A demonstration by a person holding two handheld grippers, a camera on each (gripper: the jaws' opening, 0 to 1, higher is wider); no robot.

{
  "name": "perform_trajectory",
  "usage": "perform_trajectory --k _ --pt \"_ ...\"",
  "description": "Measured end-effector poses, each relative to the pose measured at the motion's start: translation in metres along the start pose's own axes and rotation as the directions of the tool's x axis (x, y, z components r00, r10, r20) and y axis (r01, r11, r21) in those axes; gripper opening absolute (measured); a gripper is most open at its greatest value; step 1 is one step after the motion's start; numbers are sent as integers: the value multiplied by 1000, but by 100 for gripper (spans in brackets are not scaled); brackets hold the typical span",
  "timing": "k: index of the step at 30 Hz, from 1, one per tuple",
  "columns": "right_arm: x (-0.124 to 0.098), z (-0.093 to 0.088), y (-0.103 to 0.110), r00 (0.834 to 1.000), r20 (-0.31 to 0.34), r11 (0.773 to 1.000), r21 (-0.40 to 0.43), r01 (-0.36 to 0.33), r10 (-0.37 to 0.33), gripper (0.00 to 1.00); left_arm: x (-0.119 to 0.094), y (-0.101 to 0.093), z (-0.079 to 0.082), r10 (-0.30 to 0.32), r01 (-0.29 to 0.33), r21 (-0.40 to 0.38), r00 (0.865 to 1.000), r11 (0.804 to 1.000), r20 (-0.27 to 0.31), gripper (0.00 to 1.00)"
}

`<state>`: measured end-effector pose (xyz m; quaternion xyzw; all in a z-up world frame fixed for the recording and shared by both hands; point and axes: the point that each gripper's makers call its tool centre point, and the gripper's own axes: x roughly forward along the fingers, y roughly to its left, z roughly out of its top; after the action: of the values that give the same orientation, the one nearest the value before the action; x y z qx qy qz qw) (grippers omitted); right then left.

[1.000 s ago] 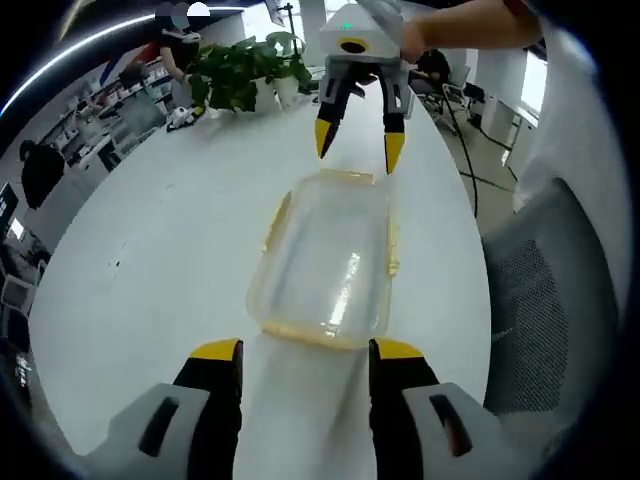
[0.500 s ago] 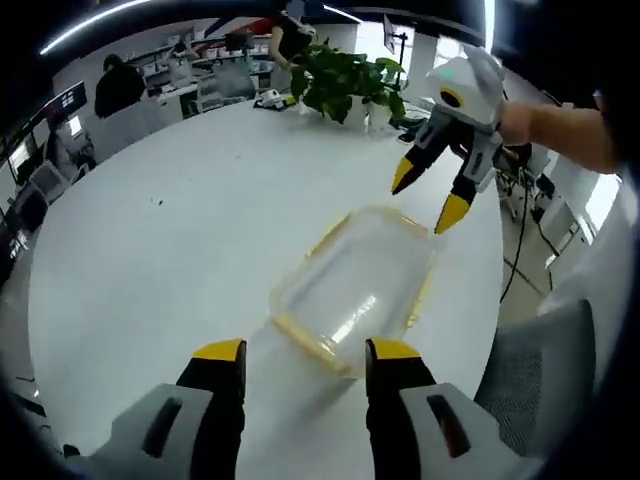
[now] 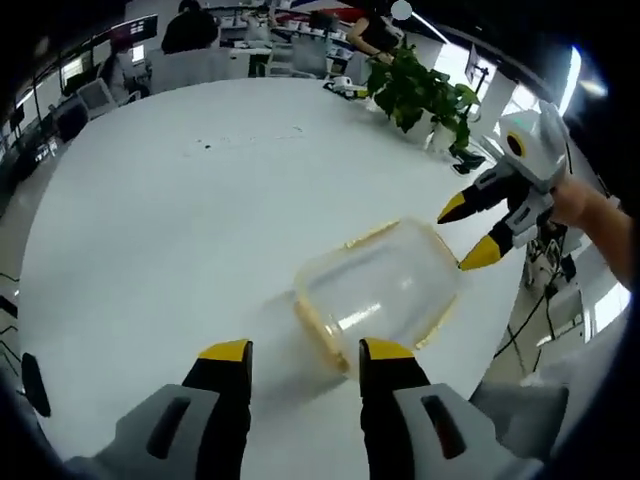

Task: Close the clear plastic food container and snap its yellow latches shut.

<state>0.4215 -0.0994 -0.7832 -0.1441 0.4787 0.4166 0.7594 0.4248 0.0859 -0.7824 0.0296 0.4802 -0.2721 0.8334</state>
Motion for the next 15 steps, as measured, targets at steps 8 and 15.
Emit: perform_trajectory --k 8,15 --pt "8 -1 5 1000 2 987 159 -8 7 41 8 -9 -6 -13 10 -95 999 995 -33 41" --pt "9 -1 1 1000 8 957 291 8 -11 39 13 -11 -4 -20 13 -178 999 984 -38 40"
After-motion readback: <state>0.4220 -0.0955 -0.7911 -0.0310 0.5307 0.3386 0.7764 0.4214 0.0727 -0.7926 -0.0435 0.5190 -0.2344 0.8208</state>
